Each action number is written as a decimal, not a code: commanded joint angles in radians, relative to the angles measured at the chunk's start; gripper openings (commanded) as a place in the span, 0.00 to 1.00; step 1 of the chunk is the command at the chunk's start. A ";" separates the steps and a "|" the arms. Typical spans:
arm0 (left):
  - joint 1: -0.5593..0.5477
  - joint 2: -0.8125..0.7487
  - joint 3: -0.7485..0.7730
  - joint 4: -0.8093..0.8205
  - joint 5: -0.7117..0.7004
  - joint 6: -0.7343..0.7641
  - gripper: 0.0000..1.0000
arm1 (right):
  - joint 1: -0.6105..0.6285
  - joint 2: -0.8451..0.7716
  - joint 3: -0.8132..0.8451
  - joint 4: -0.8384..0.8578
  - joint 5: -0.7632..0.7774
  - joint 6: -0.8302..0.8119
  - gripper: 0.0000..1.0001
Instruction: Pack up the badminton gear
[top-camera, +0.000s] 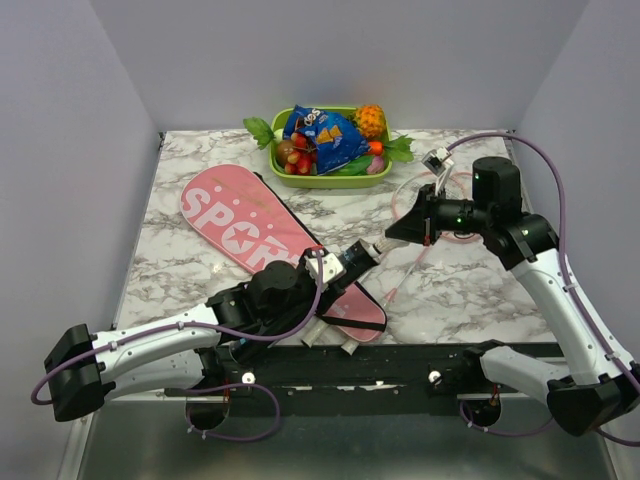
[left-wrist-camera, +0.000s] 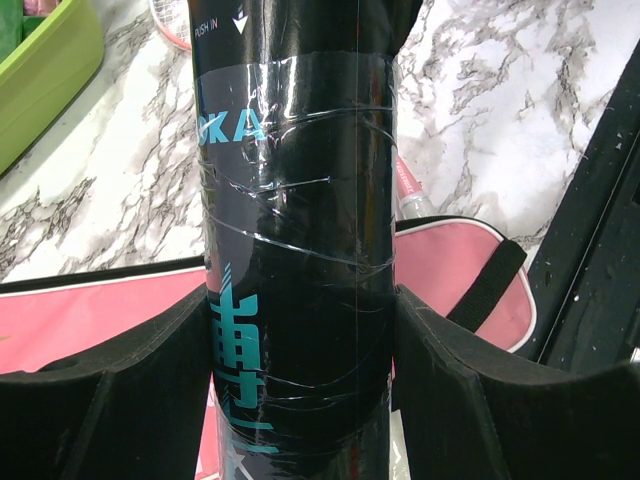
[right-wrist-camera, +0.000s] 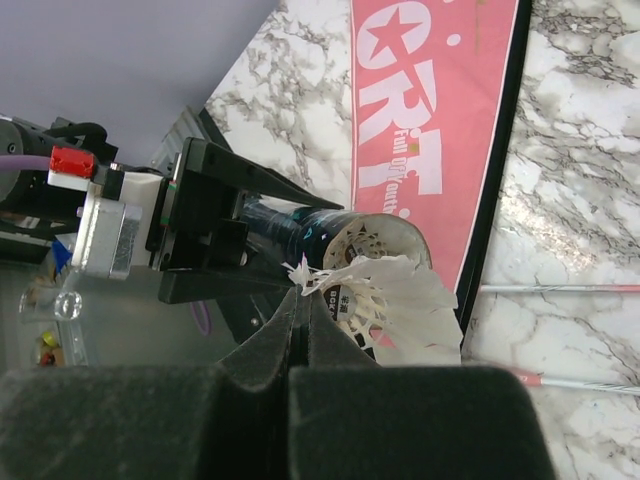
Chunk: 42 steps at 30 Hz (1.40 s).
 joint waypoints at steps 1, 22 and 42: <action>-0.009 -0.033 0.025 0.099 0.038 0.004 0.00 | 0.014 -0.003 0.041 -0.045 0.048 -0.009 0.01; -0.010 -0.080 0.010 0.086 0.009 -0.005 0.00 | 0.014 0.029 0.030 -0.010 0.015 0.014 0.01; -0.012 -0.056 0.045 0.152 0.013 -0.009 0.00 | 0.171 0.061 -0.229 0.264 -0.061 0.223 0.01</action>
